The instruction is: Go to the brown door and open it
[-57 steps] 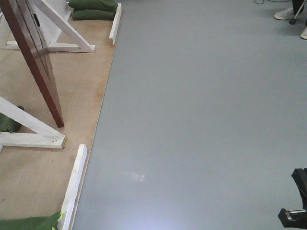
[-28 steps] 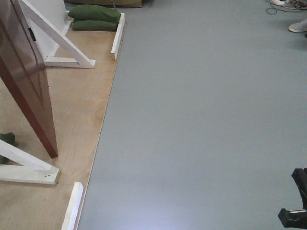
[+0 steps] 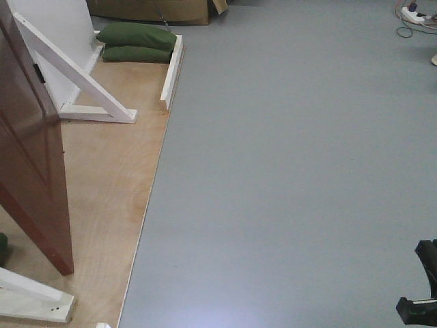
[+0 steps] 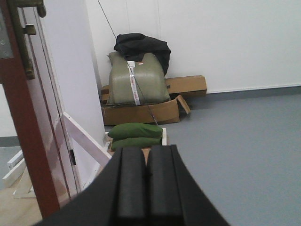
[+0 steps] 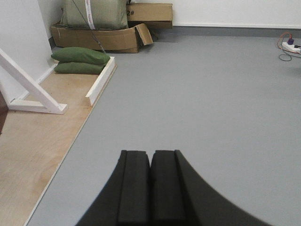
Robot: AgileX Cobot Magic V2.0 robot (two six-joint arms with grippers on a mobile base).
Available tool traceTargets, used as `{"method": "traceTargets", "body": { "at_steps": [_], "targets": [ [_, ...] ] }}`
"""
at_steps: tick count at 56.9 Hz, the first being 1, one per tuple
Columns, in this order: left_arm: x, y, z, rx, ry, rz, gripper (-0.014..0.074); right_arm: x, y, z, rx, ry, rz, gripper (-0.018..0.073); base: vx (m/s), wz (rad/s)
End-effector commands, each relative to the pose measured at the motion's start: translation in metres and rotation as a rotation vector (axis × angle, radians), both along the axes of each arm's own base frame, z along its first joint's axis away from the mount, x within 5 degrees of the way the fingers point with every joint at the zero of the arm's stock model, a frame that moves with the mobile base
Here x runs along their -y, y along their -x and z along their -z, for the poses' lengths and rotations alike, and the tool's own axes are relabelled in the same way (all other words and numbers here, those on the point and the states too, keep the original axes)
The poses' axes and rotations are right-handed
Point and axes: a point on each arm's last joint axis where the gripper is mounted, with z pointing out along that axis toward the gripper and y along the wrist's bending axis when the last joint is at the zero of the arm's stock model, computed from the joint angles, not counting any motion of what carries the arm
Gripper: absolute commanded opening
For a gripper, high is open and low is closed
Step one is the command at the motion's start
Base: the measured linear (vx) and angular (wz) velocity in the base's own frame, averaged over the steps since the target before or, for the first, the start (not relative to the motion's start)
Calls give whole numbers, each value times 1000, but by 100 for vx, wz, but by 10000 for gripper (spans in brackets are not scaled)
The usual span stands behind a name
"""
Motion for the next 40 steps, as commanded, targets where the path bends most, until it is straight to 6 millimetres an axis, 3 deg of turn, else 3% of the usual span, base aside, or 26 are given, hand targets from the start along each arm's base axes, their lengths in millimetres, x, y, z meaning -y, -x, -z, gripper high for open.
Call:
{"method": "traceTargets", "body": {
  "at_steps": [1, 40],
  "targets": [
    [0, 3, -14, 109, 14, 6, 52, 0, -2, -6, 78, 5, 2, 0, 42, 2],
    [0, 3, -14, 109, 14, 6, 52, 0, -2, -6, 78, 5, 2, 0, 41, -1]
  ]
}}
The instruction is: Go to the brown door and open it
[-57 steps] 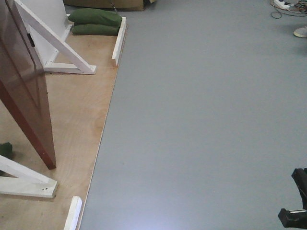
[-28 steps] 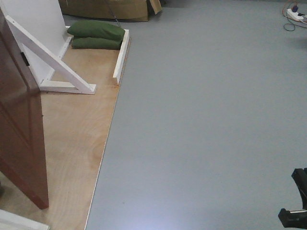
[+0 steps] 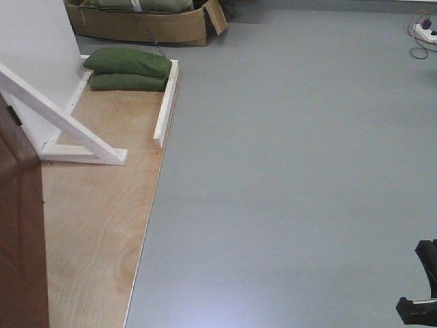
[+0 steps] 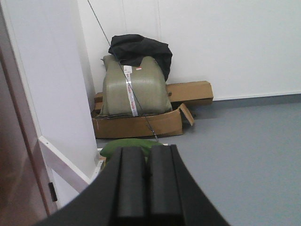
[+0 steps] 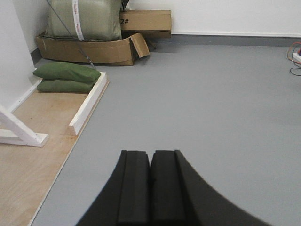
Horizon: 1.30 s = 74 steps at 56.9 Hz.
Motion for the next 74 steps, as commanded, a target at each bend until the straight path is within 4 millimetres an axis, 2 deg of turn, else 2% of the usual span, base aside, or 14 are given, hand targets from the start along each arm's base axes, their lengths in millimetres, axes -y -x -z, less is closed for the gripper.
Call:
{"method": "traceTargets", "body": {
  "at_steps": [1, 30, 74],
  "targets": [
    [0, 3, -14, 109, 14, 6, 52, 0, -2, -6, 78, 5, 2, 0, 36, -5],
    [0, 3, -14, 109, 14, 6, 52, 0, -2, -6, 78, 5, 2, 0, 21, -5],
    [0, 3, -14, 109, 14, 6, 52, 0, -2, -6, 78, 5, 2, 0, 3, -1]
  ]
}}
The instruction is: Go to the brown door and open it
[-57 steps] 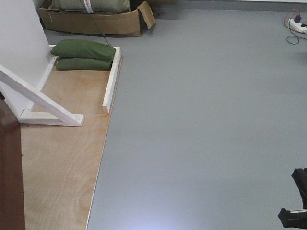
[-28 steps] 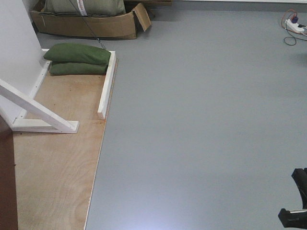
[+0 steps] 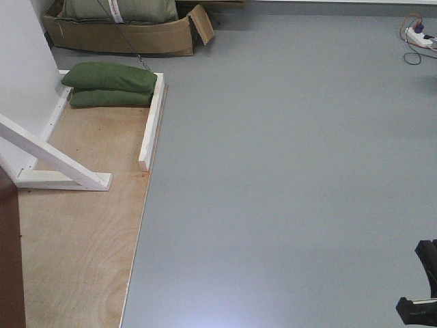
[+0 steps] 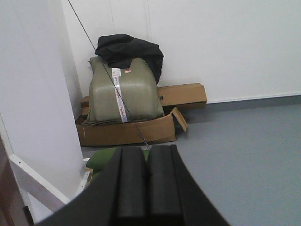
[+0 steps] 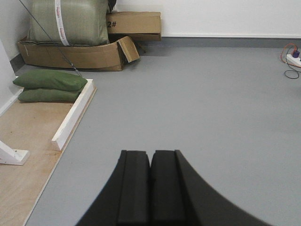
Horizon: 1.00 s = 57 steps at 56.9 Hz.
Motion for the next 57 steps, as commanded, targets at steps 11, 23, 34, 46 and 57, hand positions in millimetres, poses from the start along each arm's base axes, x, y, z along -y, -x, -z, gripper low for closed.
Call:
{"method": "traceTargets", "body": {
  "at_steps": [11, 23, 34, 46, 57],
  "targets": [
    [0, 6, -41, 250, 100, 14, 52, 0, -2, -6, 78, 5, 2, 0, 0, 0],
    [-1, 3, -101, 305, 204, 10, 52, 0, -2, -6, 78, 5, 2, 0, 0, 0],
    [-1, -4, -157, 294, 203, 11, 52, 0, -2, -6, 78, 5, 2, 0, 0, 0],
    [-3, 7, -214, 416, -4, -59, 52, 0, -2, -6, 78, 5, 2, 0, 0, 0],
    [-3, 31, -253, 529, -344, -207, 52, 0, -2, -6, 78, 5, 2, 0, 0, 0]
  ]
}}
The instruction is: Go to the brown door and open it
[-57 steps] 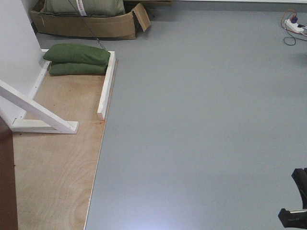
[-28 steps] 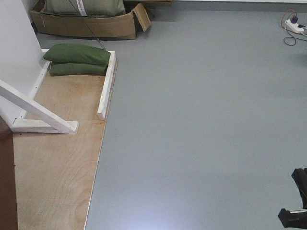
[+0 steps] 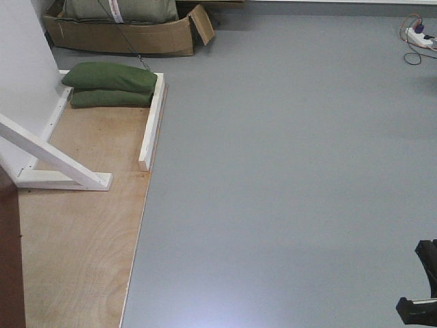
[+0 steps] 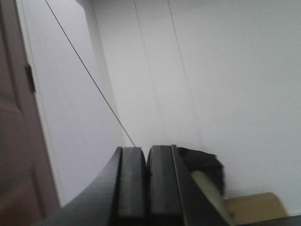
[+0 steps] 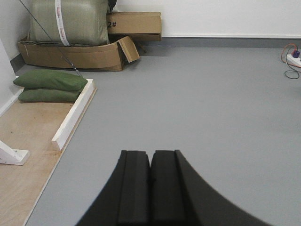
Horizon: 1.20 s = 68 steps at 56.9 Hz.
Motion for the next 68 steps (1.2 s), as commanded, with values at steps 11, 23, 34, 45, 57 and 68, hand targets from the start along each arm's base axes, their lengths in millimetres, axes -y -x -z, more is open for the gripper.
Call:
{"method": "traceTargets", "body": {
  "at_steps": [11, 23, 34, 45, 57, 68],
  "targets": [
    [3, 24, -42, 119, -519, -326, 52, 0, -2, -6, 78, 5, 2, 0, 0, 0],
    [-11, 22, -35, -86, -739, -563, 52, 0, -2, -6, 78, 5, 2, 0, 0, 0],
    [-35, 27, -21, -344, -675, -762, 52, 0, -2, -6, 78, 5, 2, 0, 0, 0],
    [-45, 40, -29, -231, -477, -902, 52, 0, -2, -6, 78, 5, 2, 0, 0, 0],
    [-55, 63, -41, 54, -185, -1050, 52, 0, -2, -6, 78, 5, 2, 0, 0, 0],
    [-66, 84, -35, 157, 111, -1178, 52, 0, -2, -6, 78, 5, 2, 0, 0, 0]
  ]
}}
